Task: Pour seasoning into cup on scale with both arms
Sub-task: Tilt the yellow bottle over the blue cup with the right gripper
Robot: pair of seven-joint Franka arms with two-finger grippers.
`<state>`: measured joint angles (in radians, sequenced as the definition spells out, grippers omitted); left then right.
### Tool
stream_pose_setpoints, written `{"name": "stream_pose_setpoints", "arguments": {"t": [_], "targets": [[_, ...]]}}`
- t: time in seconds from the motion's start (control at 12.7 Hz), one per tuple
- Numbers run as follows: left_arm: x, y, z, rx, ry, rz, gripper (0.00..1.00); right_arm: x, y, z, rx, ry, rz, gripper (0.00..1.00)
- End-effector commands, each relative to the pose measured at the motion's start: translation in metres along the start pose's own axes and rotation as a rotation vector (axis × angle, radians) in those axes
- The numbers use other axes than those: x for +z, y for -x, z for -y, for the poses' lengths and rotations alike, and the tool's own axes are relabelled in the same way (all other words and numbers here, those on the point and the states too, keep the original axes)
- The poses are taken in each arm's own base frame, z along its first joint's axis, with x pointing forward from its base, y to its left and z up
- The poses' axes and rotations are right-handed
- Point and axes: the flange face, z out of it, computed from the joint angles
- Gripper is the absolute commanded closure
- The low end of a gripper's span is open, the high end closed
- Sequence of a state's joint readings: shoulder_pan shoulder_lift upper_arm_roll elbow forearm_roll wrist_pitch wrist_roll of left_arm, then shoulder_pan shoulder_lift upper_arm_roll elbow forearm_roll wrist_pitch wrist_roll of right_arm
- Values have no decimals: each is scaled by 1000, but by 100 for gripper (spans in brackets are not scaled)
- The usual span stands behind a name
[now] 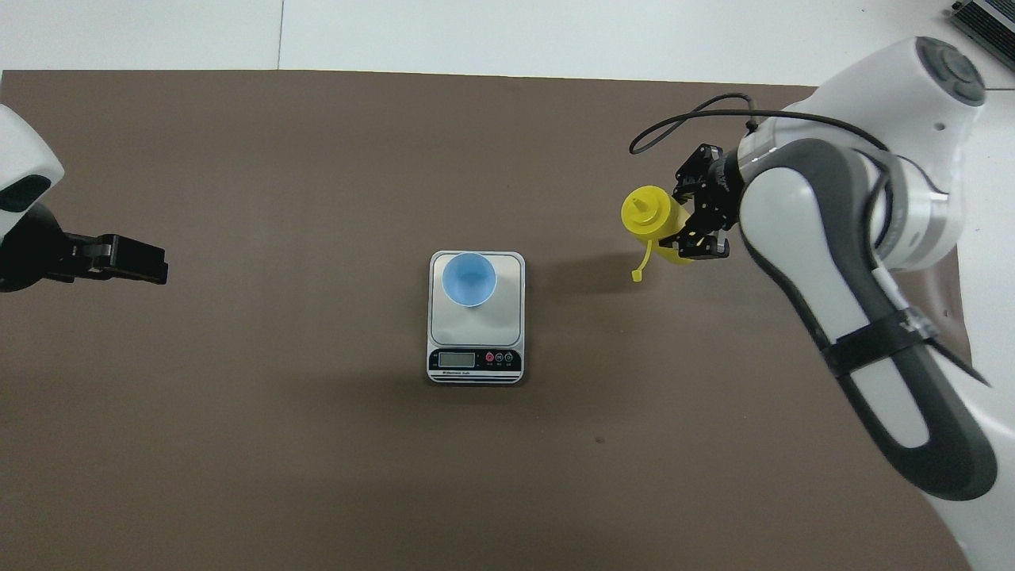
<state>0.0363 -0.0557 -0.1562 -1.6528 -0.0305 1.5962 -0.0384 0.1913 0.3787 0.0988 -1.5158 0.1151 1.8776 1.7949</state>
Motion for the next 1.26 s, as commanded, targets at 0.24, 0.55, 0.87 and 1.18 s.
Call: {"name": "stream_pose_setpoints", "arguments": {"t": [0.24, 0.55, 0.87, 1.18], "targets": [[-5, 7, 3, 3, -16, 3, 0, 12, 103, -25, -208, -149, -320, 100], [-5, 7, 3, 3, -16, 3, 0, 46, 161, -41, -333, -200, -565, 100], [-5, 7, 3, 3, -16, 3, 0, 46, 185, -35, -384, -243, -726, 100], [-4, 7, 3, 3, -15, 5, 0, 53, 201, -41, -458, -294, -876, 100]]}}
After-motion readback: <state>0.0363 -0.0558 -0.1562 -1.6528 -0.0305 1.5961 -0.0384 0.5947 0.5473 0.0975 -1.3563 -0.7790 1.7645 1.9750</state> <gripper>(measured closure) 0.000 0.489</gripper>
